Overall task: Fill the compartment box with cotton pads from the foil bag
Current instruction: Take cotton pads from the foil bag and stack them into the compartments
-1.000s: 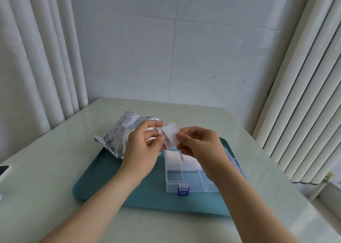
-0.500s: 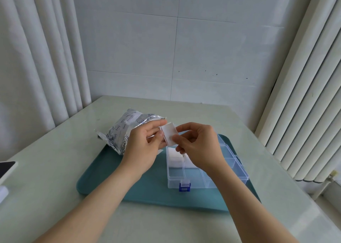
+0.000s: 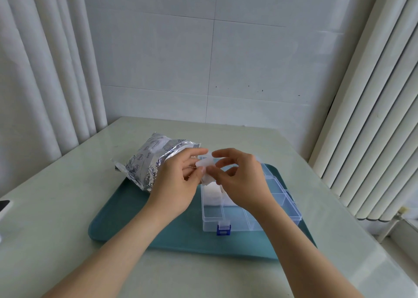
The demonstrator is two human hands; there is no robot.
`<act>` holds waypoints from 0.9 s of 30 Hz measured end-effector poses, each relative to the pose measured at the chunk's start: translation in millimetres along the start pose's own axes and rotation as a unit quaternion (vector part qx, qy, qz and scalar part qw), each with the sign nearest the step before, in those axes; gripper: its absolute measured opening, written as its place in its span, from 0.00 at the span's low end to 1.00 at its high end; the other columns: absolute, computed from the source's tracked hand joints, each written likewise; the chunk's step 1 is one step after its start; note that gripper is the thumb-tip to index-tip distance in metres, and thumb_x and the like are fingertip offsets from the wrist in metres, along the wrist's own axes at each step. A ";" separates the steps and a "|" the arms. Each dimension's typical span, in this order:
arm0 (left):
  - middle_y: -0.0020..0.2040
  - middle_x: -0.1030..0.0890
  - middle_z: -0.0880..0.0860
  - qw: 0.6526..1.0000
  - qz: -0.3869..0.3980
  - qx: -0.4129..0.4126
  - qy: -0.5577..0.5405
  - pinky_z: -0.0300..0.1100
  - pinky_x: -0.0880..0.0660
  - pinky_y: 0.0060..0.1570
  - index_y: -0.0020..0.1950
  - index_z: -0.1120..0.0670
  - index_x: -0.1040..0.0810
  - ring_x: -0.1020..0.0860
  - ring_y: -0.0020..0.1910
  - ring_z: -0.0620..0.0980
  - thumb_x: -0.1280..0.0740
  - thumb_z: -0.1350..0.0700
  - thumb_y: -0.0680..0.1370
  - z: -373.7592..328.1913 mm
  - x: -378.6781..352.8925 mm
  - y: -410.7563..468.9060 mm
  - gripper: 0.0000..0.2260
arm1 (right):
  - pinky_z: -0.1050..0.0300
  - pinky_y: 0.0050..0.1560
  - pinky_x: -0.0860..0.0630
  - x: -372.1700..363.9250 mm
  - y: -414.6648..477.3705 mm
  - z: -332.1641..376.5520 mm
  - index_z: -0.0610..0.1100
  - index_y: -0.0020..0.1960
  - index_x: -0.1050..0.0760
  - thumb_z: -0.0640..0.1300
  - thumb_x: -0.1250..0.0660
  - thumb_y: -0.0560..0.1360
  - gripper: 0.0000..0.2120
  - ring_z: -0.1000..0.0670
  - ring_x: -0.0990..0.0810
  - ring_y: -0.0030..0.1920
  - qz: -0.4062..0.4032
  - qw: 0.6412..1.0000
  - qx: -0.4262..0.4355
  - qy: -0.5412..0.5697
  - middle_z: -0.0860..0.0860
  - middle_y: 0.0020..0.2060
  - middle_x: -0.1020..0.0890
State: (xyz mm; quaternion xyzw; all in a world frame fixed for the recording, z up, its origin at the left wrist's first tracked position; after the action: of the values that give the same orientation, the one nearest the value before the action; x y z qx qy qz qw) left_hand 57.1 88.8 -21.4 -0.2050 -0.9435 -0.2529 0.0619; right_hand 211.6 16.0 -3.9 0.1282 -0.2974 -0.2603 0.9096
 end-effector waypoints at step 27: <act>0.60 0.21 0.46 0.898 0.261 -0.115 0.334 0.41 0.39 0.74 0.71 0.47 0.24 0.29 0.67 0.43 0.46 0.52 0.76 1.7 -48.7 -28.5 0.25 | 0.55 0.33 0.29 39.0 2.0 -44.7 0.39 0.36 0.26 0.37 0.42 0.61 0.07 0.43 0.26 0.33 0.042 0.930 -0.178 -0.319 0.46 0.33 0.23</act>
State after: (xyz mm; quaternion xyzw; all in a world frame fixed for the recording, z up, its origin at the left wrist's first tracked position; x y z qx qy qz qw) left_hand 89.4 49.9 -46.5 -0.3528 -0.7445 -0.3880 0.4132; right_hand 266.3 -0.3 -20.0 -0.1379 -0.5258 -0.2972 0.7850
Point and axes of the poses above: each hand's wrist, its own y-axis towards the middle knuckle, its own x-axis out of the back of the hand, z = x × y, the point moved 6 cm from there along y, towards the middle knuckle
